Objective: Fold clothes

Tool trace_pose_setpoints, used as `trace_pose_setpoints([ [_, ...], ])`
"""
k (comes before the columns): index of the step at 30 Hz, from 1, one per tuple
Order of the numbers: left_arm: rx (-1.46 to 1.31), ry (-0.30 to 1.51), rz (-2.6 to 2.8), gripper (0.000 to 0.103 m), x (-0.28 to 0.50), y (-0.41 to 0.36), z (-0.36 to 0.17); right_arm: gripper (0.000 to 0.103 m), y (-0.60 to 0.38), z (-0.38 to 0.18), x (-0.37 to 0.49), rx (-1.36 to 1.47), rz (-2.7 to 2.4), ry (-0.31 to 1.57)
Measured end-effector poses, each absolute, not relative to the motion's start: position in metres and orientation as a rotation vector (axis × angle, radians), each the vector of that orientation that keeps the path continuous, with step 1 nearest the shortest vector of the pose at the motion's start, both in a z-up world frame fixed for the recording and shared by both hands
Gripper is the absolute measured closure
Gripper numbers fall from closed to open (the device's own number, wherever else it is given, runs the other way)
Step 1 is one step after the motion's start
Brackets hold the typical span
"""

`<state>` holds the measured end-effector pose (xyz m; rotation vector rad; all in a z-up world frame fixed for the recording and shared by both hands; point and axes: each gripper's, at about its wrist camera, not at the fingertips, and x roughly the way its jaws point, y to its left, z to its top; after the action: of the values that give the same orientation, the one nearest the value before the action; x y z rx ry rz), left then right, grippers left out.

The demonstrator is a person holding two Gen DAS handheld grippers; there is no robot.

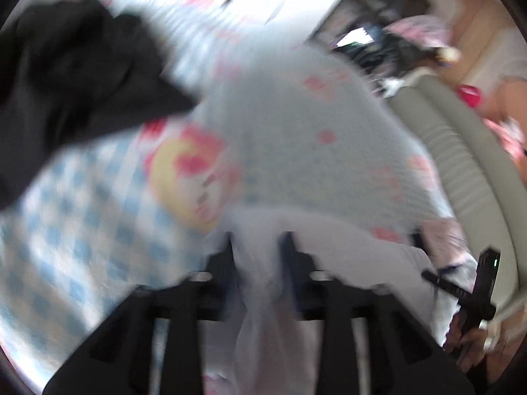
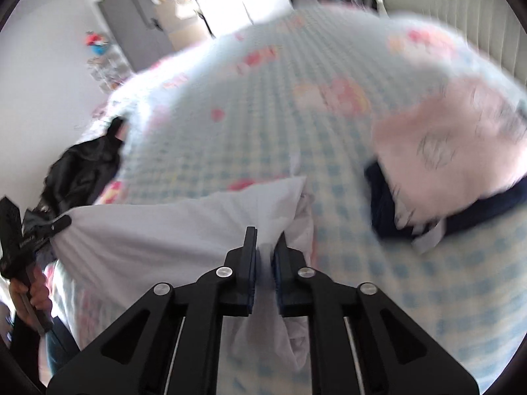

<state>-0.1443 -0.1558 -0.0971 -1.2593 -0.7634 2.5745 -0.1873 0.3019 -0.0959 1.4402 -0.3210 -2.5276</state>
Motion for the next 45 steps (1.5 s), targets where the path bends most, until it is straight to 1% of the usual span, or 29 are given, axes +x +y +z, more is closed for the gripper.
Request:
trace_pose_setpoints([
  [2, -1.297, -0.835, 2.555, 0.045, -0.145, -0.163, -0.109, 0.078, 0.301, -0.122, -0.198, 1.566, -2.468, -0.337],
  [3, -1.316, -0.871, 2.544, 0.043, -0.146, -0.166, -0.114, 0.076, 0.300, -0.134, -0.203, 1.625, -2.437, -0.344],
  [4, -1.335, -0.908, 2.533, 0.041, -0.147, -0.170, -0.120, 0.074, 0.302, -0.133, -0.202, 1.617, -2.436, -0.363],
  [5, -1.333, -0.923, 2.547, 0.034, -0.141, -0.173, -0.121, 0.067, 0.303, -0.128, -0.199, 1.586, -2.446, -0.379],
  [6, -1.321, -0.929, 2.573, 0.031, -0.133, -0.175, -0.119, 0.056, 0.305, -0.122, -0.195, 1.567, -2.458, -0.387],
  [7, -1.322, -0.949, 2.566, 0.031, -0.126, -0.177, -0.120, 0.053, 0.307, -0.117, -0.191, 1.552, -2.471, -0.392],
  [11, -1.357, -1.061, 2.475, 0.030, -0.102, -0.180, -0.135, 0.051, 0.312, -0.106, -0.176, 1.569, -2.501, -0.373],
  [14, -1.347, -1.122, 2.425, 0.030, -0.094, -0.178, -0.144, 0.045, 0.310, -0.105, -0.163, 1.617, -2.487, -0.340],
  [16, -1.334, -1.119, 2.430, 0.030, -0.094, -0.175, -0.145, 0.045, 0.306, -0.106, -0.155, 1.658, -2.460, -0.311],
  [19, -1.331, -1.084, 2.442, 0.031, -0.101, -0.164, -0.146, 0.041, 0.298, -0.108, -0.147, 1.659, -2.442, -0.268],
  [22, -1.329, -1.046, 2.454, 0.031, -0.109, -0.152, -0.147, 0.035, 0.295, -0.117, -0.147, 1.667, -2.404, -0.304],
  [23, -1.328, -1.033, 2.457, 0.033, -0.111, -0.148, -0.148, 0.032, 0.294, -0.122, -0.147, 1.679, -2.390, -0.308],
  [24, -1.346, -1.017, 2.455, 0.037, -0.114, -0.144, -0.150, 0.031, 0.293, -0.127, -0.147, 1.694, -2.382, -0.303],
  [25, -1.373, -0.999, 2.449, 0.042, -0.117, -0.142, -0.153, 0.031, 0.292, -0.132, -0.147, 1.709, -2.374, -0.298],
  [26, -1.389, -0.985, 2.443, 0.055, -0.119, -0.138, -0.154, 0.031, 0.290, -0.135, -0.147, 1.708, -2.378, -0.286],
  [27, -1.398, -0.971, 2.435, 0.073, -0.121, -0.135, -0.154, 0.031, 0.288, -0.136, -0.147, 1.701, -2.385, -0.271],
  [28, -1.401, -0.957, 2.432, 0.079, -0.121, -0.133, -0.153, 0.034, 0.287, -0.137, -0.147, 1.694, -2.392, -0.257],
  [29, -1.396, -0.943, 2.436, 0.083, -0.120, -0.131, -0.150, 0.055, 0.284, -0.135, -0.145, 1.676, -2.399, -0.244],
  [30, -1.385, -0.925, 2.446, 0.086, -0.117, -0.129, -0.145, 0.083, 0.282, -0.130, -0.142, 1.654, -2.405, -0.233],
  [32, -1.355, -0.887, 2.462, 0.086, -0.110, -0.126, -0.131, 0.088, 0.278, -0.122, -0.137, 1.611, -2.417, -0.210],
  [37, -1.288, -0.832, 2.462, 0.087, -0.074, -0.123, -0.098, 0.088, 0.269, -0.087, -0.111, 1.497, -2.444, -0.179],
  [41, -1.343, -0.750, 2.443, 0.087, -0.033, -0.118, -0.099, 0.088, 0.278, -0.074, -0.071, 1.479, -2.449, -0.220],
  [43, -1.394, -0.660, 2.451, 0.086, -0.014, -0.117, -0.103, 0.088, 0.289, -0.082, -0.048, 1.523, -2.441, -0.270],
  [45, -1.439, -0.652, 2.434, 0.086, -0.002, -0.121, -0.109, 0.087, 0.306, -0.091, -0.032, 1.576, -2.420, -0.317],
])
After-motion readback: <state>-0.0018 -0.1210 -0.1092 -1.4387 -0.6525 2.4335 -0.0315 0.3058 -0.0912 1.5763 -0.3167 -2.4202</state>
